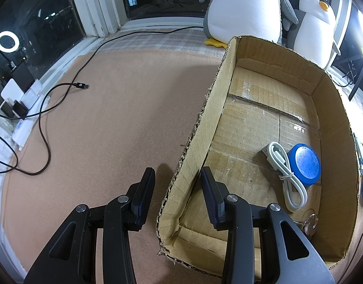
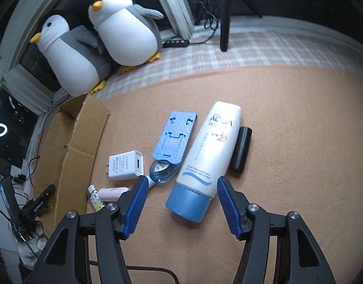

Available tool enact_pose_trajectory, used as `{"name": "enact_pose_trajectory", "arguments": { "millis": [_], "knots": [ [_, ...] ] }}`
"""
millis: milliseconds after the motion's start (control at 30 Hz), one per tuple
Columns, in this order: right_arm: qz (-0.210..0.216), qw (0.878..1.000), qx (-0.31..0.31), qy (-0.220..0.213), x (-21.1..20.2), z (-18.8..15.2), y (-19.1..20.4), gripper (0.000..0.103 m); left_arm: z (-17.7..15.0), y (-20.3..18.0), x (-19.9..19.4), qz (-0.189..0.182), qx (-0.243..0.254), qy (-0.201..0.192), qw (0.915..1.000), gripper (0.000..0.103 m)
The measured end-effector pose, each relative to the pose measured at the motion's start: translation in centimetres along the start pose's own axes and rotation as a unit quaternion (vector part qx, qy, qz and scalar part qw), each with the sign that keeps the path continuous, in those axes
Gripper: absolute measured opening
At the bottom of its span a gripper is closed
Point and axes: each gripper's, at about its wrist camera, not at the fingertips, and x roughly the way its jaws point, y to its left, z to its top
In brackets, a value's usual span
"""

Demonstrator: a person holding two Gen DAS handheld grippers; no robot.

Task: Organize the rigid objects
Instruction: 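Move the right tool over to the white AQUA sunscreen tube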

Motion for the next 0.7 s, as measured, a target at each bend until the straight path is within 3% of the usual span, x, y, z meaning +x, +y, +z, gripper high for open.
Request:
{"name": "enact_pose_trajectory", "arguments": {
  "millis": [333, 533, 700],
  "knots": [
    [-0.032, 0.999, -0.012, 0.027, 2.5, 0.4, 0.1, 0.055, 0.0, 0.1, 0.0, -0.002, -0.002, 0.000, 1.0000, 0.038],
    [-0.050, 0.998, -0.022, 0.040, 3.3, 0.7, -0.4, 0.044, 0.0, 0.1, 0.0, -0.003, -0.003, 0.000, 1.0000, 0.038],
    [-0.052, 0.997, -0.033, 0.043, 3.3, 1.0, -1.3, 0.043, 0.0, 0.1, 0.0, -0.002, -0.002, 0.000, 1.0000, 0.038]
  ]
}}
